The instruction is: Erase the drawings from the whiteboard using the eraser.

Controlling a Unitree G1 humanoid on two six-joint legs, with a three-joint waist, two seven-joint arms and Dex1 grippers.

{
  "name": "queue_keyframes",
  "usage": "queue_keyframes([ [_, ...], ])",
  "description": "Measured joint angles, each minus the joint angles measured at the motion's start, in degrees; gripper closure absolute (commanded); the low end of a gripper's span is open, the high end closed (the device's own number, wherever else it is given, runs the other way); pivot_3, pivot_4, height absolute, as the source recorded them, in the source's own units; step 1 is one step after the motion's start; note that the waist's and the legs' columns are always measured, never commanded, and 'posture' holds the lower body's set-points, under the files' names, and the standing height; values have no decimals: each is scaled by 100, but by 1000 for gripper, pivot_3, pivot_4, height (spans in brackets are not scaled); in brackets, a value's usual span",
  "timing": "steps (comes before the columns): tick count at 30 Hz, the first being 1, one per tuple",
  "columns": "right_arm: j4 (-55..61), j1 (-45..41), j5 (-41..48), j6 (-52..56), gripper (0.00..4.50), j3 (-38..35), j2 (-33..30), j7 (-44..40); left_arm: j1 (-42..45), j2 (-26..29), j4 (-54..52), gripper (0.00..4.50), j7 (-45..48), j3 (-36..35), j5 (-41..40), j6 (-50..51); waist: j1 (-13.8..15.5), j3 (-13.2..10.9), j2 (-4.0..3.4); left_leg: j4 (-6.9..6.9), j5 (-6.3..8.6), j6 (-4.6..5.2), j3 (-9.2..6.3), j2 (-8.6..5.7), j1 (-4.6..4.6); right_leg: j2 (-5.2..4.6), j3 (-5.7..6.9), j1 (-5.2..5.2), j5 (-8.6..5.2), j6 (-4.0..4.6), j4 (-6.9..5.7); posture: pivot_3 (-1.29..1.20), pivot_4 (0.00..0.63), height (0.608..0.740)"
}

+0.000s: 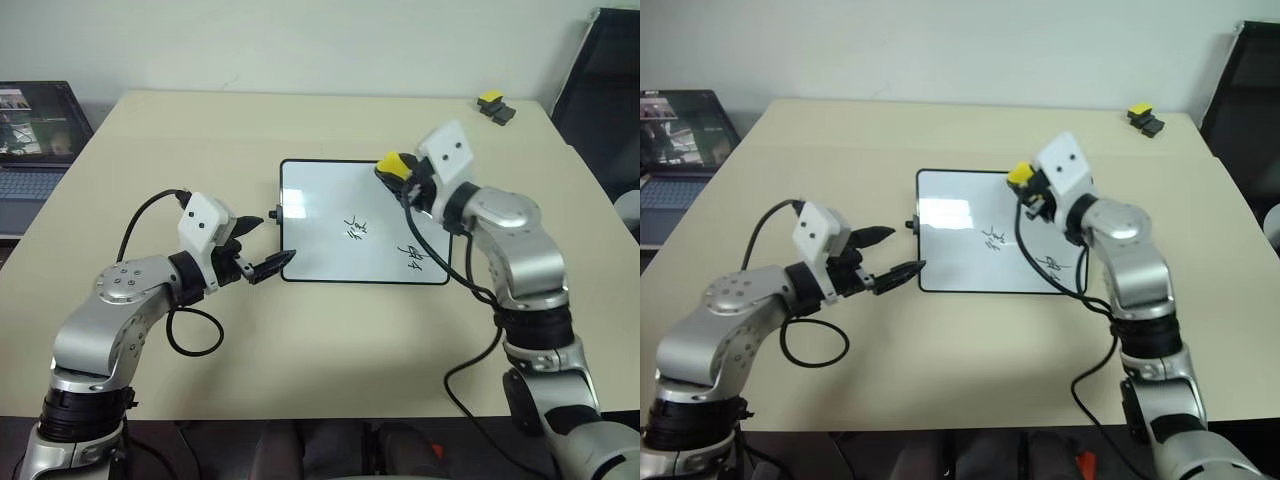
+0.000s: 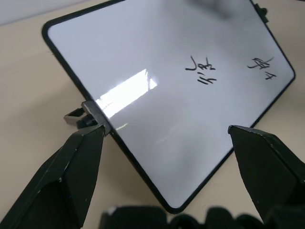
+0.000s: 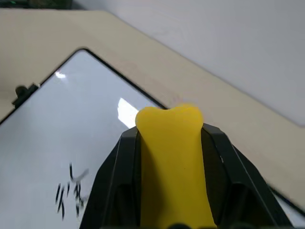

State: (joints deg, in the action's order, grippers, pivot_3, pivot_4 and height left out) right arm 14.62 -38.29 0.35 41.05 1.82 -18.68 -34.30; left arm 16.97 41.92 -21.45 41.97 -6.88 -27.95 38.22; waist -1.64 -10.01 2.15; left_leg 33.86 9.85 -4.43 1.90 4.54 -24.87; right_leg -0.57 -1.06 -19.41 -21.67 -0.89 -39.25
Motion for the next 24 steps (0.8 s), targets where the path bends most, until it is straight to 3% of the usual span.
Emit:
queue_keyframes([
  [8, 969, 536, 117, 643, 3159, 80, -72, 392, 175, 173, 191, 0, 310, 46, 58, -16, -6, 0, -1, 7, 0, 1, 0, 2, 1, 28, -3, 0, 0, 0, -6, 0, 150, 740],
  [24, 1024, 602, 196, 640, 3159, 420, -68, 699, 261, 173, 181, 0, 365, 52, 75, 41, 0, 0, 0, 10, 0, 0, 0, 2, 1, 30, -3, 0, 0, 0, -15, 0, 150, 740],
])
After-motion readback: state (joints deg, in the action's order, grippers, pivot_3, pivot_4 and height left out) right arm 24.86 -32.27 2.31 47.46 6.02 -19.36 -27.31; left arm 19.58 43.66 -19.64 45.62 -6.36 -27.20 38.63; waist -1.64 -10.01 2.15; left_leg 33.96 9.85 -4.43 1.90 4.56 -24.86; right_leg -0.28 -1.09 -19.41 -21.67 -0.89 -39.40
